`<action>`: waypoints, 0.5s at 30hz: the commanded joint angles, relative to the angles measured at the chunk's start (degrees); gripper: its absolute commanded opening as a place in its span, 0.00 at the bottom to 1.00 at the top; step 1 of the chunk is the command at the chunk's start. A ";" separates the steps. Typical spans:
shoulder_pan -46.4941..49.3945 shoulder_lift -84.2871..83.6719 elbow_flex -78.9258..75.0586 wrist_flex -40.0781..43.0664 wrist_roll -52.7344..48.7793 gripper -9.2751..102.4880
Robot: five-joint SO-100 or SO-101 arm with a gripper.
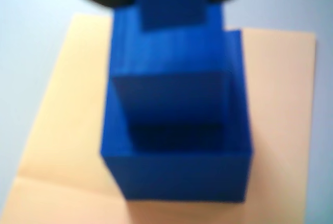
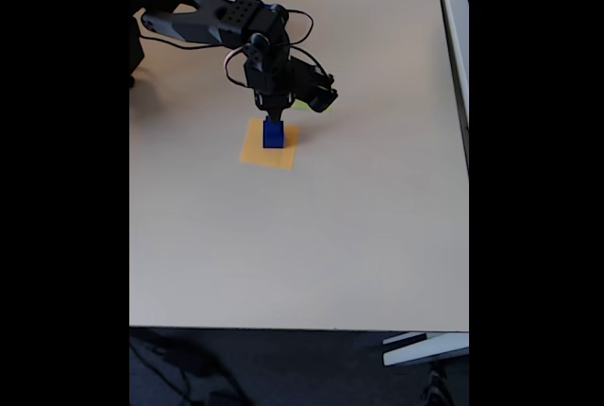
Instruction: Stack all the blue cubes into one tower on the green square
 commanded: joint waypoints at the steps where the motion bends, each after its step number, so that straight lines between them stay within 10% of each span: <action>1: 0.18 0.62 -0.88 0.18 0.18 0.09; 15: 0.09 0.09 -1.23 0.09 0.26 0.09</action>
